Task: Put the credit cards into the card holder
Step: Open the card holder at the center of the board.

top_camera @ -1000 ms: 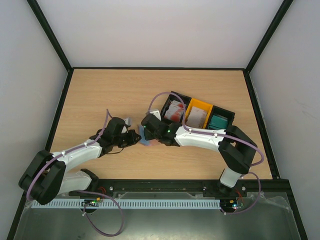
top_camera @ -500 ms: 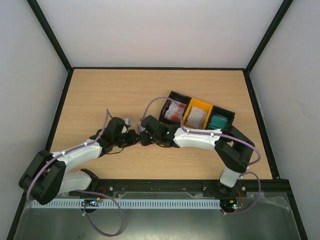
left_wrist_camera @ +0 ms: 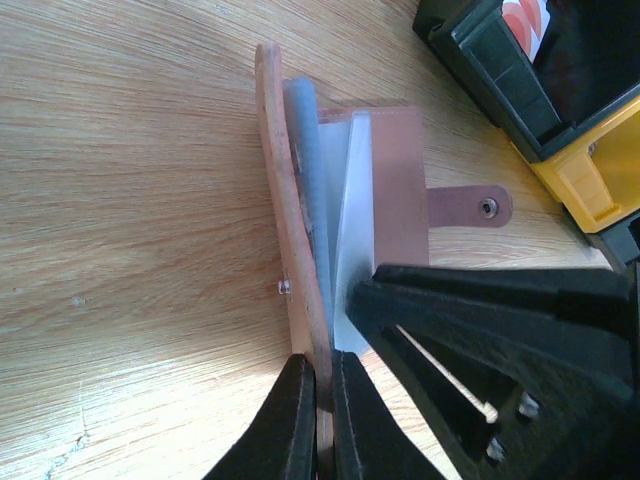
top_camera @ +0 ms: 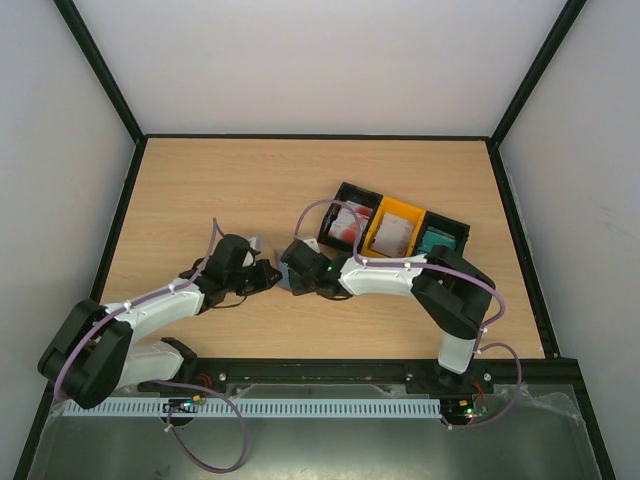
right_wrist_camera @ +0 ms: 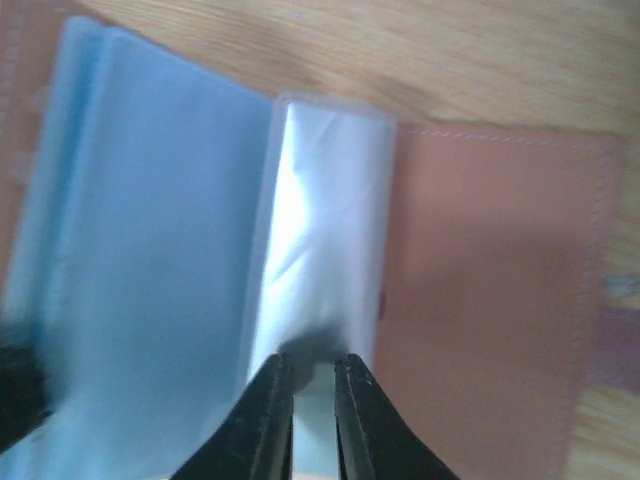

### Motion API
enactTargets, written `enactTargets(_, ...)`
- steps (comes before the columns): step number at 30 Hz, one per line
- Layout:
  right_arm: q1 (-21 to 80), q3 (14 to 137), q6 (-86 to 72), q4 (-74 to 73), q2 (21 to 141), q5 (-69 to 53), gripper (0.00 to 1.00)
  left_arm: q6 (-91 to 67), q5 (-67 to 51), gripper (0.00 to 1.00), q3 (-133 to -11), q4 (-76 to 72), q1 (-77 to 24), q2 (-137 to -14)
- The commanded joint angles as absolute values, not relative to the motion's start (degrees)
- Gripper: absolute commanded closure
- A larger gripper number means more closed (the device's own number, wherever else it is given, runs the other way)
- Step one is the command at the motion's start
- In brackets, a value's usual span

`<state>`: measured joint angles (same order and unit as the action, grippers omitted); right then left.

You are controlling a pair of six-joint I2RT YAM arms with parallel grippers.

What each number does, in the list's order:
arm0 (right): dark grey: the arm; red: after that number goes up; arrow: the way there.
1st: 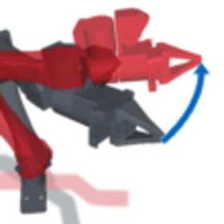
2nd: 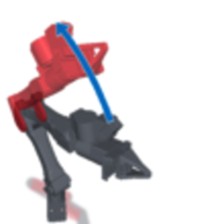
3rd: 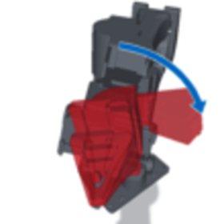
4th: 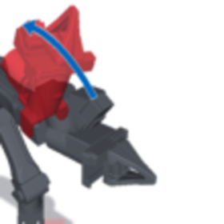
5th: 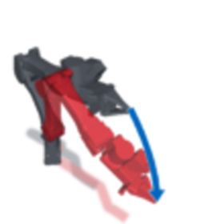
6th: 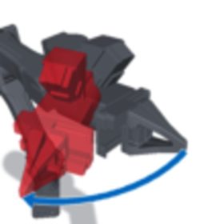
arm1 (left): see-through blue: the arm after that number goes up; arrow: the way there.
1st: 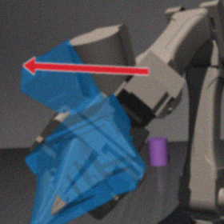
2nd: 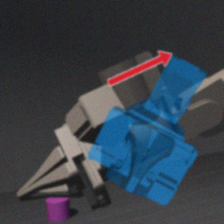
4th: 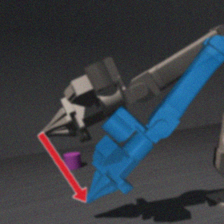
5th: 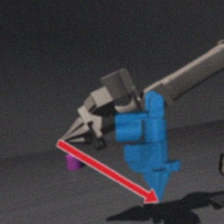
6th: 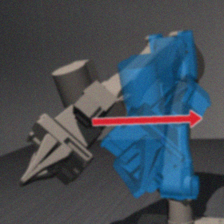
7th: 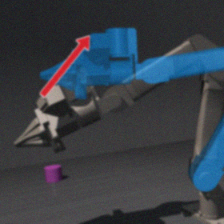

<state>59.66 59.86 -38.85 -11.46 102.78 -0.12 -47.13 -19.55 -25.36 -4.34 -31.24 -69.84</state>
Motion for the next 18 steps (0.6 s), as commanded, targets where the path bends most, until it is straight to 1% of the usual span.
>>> enactTargets(1,59.89,63.15,-40.94,-16.98,105.05,9.63,0.84,-46.78,-19.91,0.98,-26.46,-3.7,-31.16,-69.94)
enactTargets(3,59.92,64.07,-41.11,-17.64,105.97,10.82,0.77,-46.69,-19.67,0.98,-26.35,-3.55,-31.2,-70.03)
enactTargets(5,59.9,65.15,-41.61,-18.61,106.73,12.51,0.72,-46.67,-19.45,0.97,-26.34,-3.35,-31.2,-70.05)
enactTargets(11,59.99,65.53,-42.0,-18.22,103.64,14.87,0.65,-46.63,-19.64,0.97,-26.46,-3.28,-31.2,-70.14)
enactTargets(14,59.94,64.15,-39.7,-15.67,101.05,9.78,0.59,-46.49,-19.97,0.97,-26.72,-3.3,-31.2,-70.01)
enactTargets(16,59.98,63.29,-38.3,-13.92,99.99,4.16,0.55,-46.49,-20.04,0.97,-26.86,-3.27,-31.2,-69.96)
enactTargets(18,59.95,62.64,-37.69,-12.81,99.49,-0.8,0.54,-46.58,-20.04,0.97,-26.88,-3.26,-31.15,-69.96)
